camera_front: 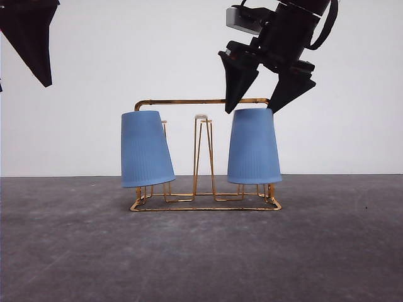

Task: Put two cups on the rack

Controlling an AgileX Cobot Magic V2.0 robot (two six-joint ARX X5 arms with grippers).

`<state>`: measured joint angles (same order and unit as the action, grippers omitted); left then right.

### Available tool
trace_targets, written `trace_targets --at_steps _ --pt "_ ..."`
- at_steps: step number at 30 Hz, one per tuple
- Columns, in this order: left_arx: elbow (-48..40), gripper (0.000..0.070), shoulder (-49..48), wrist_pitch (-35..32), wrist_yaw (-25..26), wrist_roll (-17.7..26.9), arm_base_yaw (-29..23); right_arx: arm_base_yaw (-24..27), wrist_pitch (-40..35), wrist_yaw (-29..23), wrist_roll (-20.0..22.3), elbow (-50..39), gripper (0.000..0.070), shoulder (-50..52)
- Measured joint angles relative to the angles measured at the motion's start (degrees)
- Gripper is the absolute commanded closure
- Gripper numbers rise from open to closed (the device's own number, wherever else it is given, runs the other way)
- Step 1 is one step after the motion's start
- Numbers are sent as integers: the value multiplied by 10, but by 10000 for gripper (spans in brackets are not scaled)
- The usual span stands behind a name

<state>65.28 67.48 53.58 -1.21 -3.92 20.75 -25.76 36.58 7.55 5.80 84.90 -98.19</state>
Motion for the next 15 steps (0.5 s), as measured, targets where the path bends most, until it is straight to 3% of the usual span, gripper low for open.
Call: trace_targets --at_steps 8,15 --pt "0 220 0 -4 0 2 -7 8 6 0 -3 0 7 10" --pt "0 220 0 -25 0 14 -78 48 47 0 -7 0 12 100"
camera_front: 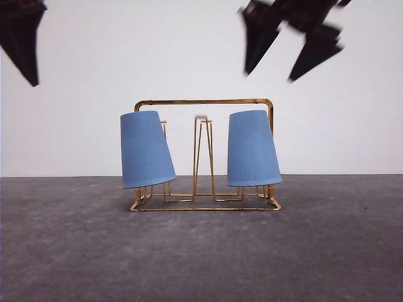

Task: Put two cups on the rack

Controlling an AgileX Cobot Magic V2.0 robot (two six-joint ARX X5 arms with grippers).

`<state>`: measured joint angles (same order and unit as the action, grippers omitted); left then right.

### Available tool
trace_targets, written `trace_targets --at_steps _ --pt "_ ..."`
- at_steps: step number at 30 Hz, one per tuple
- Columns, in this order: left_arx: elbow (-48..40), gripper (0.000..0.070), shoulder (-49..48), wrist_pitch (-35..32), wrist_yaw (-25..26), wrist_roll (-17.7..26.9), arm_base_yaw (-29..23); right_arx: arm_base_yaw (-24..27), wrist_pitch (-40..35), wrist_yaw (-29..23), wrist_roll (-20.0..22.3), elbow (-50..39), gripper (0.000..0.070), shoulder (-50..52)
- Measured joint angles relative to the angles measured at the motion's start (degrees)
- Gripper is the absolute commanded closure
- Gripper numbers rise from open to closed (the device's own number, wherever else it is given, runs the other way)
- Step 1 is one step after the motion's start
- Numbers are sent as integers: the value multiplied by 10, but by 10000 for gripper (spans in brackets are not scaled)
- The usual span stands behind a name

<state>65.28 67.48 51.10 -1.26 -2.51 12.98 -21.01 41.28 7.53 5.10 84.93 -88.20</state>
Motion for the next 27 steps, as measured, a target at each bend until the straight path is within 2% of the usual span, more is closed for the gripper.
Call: trace_targets --at_steps 4,9,14,20,27 --pt "0 220 0 2 1 5 -48 45 30 0 0 -4 12 30" --pt "0 220 0 5 47 16 -90 102 35 -4 0 -72 43 94" --pt "0 220 0 5 60 20 -98 133 10 -17 -6 -186 60 199" --pt "0 220 0 15 60 21 -98 149 0 -41 -38 -320 60 323" --pt "0 220 0 24 61 22 -98 167 -1 -59 -61 -347 60 398"
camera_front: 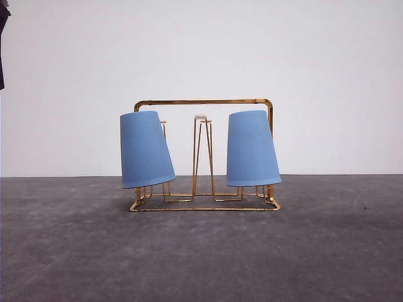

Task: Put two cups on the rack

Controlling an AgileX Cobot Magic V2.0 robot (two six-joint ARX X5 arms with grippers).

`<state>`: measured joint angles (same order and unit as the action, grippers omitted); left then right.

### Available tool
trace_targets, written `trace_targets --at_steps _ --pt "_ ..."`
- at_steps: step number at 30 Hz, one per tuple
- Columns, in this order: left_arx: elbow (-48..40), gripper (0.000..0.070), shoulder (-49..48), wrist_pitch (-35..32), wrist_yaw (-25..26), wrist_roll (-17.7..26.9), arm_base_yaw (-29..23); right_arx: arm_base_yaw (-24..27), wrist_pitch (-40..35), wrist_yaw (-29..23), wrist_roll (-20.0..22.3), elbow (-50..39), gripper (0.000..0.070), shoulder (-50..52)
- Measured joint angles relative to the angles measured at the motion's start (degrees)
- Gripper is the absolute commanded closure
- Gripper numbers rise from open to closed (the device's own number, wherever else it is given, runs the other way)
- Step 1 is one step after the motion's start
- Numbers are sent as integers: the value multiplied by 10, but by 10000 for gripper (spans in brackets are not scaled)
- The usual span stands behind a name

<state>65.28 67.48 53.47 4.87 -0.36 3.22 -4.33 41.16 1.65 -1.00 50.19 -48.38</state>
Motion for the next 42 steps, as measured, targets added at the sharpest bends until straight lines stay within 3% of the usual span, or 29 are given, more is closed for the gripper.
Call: trace_targets --at_steps 4,6,7,8,9,34,38,42 --pt "0 220 0 0 10 3 0 2 12 -1 -9 0 61 -2" --pt "0 231 0 0 11 3 0 2 16 0 -10 0 139 -3" --pt "0 330 0 0 11 4 0 2 16 0 -11 0 347 -3" --pt "0 493 0 0 11 5 0 2 16 1 -12 0 533 -3" --pt "0 700 0 0 12 6 0 2 16 3 -14 0 700 -3" --pt "-2 700 -11 -8 8 10 2 2 -22 14 -15 0 684 -3" --pt "-49 700 -95 -66 -1 23 -3 2 -22 14 -15 0 684 -2" --pt "-175 700 -222 -211 -13 5 -27 2 -22 14 -15 0 684 -2"
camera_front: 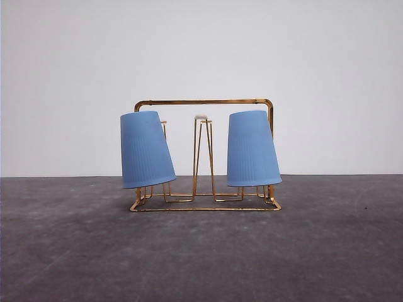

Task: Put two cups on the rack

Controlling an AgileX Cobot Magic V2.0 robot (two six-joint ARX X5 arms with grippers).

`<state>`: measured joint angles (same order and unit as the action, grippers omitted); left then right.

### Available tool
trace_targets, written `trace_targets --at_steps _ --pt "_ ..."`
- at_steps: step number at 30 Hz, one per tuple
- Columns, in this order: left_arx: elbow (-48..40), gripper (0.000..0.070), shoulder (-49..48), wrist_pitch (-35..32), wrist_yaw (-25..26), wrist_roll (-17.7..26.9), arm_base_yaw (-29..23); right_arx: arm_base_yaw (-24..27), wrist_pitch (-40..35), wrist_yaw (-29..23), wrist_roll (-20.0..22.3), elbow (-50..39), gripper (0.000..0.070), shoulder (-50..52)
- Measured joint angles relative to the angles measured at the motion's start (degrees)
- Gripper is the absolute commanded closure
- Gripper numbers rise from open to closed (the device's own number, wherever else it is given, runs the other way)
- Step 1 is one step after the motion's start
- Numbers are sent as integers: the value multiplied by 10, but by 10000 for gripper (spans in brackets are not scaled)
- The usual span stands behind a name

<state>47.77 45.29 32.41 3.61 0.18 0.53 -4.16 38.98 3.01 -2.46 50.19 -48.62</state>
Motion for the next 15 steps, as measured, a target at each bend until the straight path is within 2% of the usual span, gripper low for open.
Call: trace_targets --at_steps 3,6,11,15 --pt "-119 700 -94 -87 -23 -28 -17 0 0 0 0 0 684 0" --pt "-230 700 -200 -142 -24 -40 -20 0 0 0 0 0 684 0" --pt "-356 700 -339 -191 -24 -45 -20 0 0 0 0 0 684 0" --pt "-433 700 -414 -204 -24 -47 -20 0 0 0 0 0 684 0"
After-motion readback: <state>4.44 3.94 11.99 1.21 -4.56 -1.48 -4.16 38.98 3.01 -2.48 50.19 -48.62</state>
